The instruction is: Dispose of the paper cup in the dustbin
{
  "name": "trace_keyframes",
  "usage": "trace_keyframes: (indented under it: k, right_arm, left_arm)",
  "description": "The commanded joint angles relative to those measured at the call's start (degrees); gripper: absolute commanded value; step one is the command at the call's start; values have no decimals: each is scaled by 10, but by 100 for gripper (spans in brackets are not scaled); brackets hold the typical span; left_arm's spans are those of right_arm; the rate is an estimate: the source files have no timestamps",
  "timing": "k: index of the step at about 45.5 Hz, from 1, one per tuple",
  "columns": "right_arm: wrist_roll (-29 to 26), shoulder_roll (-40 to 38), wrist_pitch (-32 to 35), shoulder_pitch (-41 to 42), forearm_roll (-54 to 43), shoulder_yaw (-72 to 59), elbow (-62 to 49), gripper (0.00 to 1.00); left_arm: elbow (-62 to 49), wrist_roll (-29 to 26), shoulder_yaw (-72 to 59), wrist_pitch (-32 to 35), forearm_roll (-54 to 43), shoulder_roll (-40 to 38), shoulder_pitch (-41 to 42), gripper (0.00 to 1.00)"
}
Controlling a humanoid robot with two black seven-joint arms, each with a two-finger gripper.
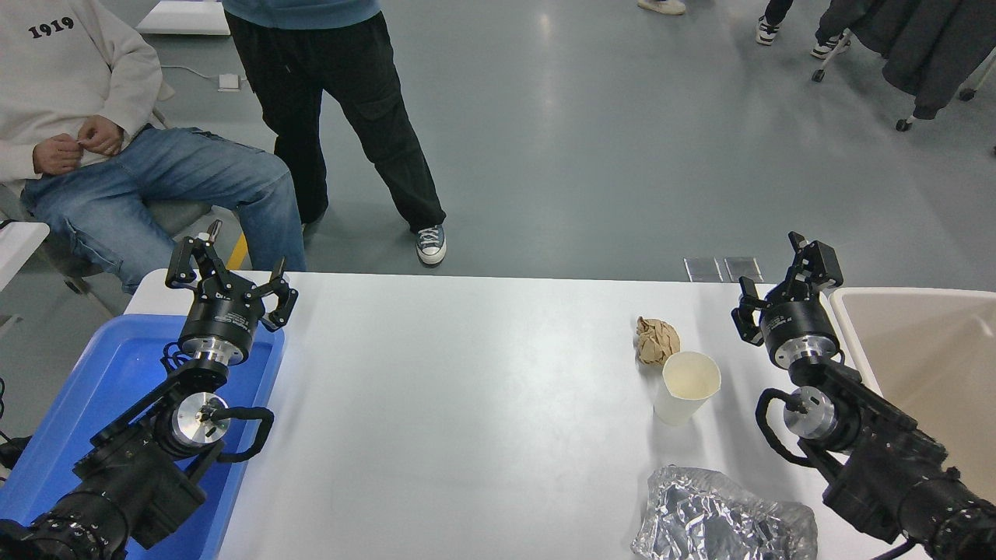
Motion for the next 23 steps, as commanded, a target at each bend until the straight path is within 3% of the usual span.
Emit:
trace_keyframes:
  k: [1, 11, 17, 23]
  right_arm:
    - [-82, -65, 3, 1, 0, -9, 65, 100]
    - [-82, -133, 4, 8, -31, -71, 141, 100]
    - [-78, -145, -9, 34, -131, -138, 148, 100]
    - [-78, -146, -79, 46, -230, -180, 149, 100]
  left_arm:
    - [0, 0, 0, -1, 0, 0, 0, 100]
    - [0, 0, 0, 0, 0, 0, 0, 100]
    - [0, 0, 0, 0, 0, 0, 0, 100]
    - [0, 0, 0, -1, 0, 0, 0, 100]
